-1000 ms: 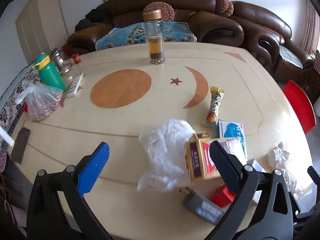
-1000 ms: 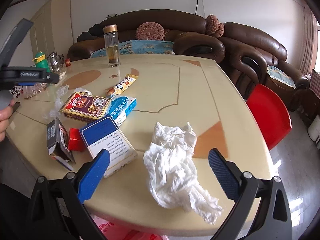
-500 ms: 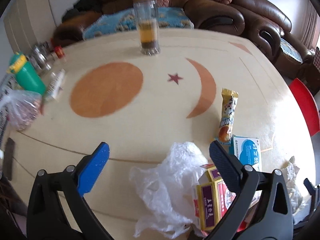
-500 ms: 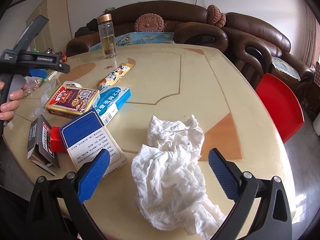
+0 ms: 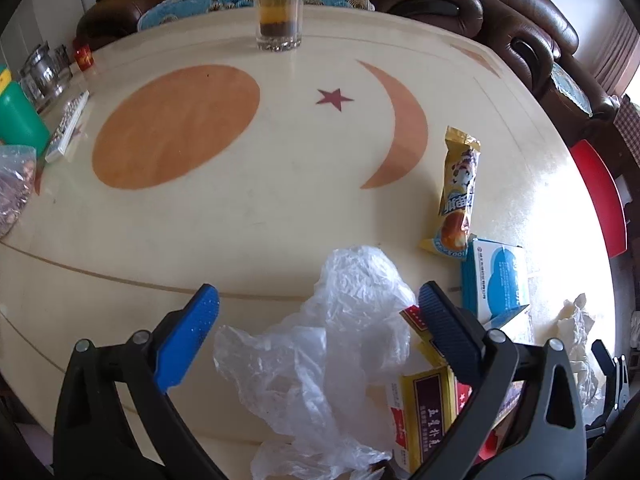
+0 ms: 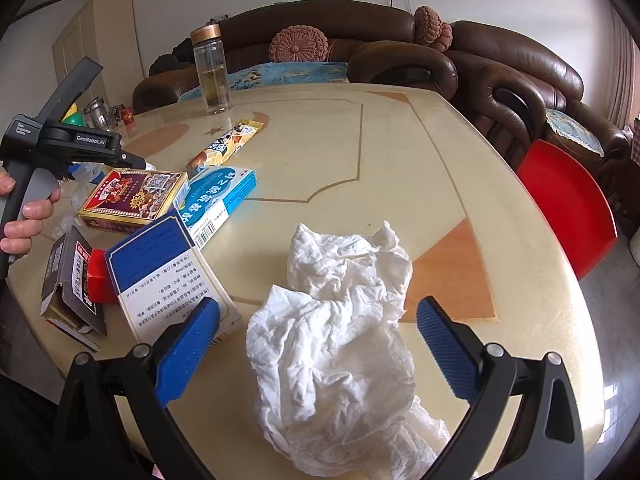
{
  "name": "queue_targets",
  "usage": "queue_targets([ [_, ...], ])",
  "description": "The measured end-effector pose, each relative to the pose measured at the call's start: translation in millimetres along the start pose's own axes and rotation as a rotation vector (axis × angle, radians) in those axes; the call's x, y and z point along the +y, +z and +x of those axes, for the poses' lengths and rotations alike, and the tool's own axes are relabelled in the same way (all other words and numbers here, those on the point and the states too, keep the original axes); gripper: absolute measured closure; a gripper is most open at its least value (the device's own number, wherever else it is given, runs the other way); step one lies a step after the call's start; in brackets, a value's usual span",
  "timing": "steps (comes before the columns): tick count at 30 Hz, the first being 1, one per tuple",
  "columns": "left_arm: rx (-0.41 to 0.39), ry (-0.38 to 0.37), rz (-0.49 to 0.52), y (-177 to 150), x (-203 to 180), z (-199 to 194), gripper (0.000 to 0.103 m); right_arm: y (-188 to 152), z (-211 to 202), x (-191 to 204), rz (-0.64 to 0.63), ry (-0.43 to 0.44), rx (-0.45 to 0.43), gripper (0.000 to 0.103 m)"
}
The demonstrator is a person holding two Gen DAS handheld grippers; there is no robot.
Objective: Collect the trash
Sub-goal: 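Move the left tool to the clear plastic bag while the right tool approaches the white tissue, then close the left tool on the plastic bag while the right tool grasps the tissue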
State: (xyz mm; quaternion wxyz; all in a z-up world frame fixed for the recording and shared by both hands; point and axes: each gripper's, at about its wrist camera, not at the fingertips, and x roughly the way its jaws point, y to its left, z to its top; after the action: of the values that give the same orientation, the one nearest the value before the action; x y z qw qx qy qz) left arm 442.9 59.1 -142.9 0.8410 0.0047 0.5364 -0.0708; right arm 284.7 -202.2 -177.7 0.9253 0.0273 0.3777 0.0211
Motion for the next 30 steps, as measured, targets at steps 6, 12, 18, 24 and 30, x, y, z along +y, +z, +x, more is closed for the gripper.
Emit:
queue_targets([
  [6,0.001,-0.014,-0.002,1,1,2,0.005,-4,1,-4,0.024,0.018,-0.007,0.007],
  [12,0.008,-0.021,-0.017,3,5,8,0.006,-5,5,-10,0.076,0.055,0.003,0.007],
  [18,0.023,-0.052,-0.055,3,15,13,0.009,-8,4,-13,0.09,0.072,0.002,0.01],
  [24,0.038,-0.054,-0.063,0,18,19,0.01,-10,1,-14,0.072,0.056,-0.014,0.012],
  [30,0.048,-0.057,-0.061,0,20,22,0.017,-10,-2,-11,0.05,-0.011,-0.038,0.057],
])
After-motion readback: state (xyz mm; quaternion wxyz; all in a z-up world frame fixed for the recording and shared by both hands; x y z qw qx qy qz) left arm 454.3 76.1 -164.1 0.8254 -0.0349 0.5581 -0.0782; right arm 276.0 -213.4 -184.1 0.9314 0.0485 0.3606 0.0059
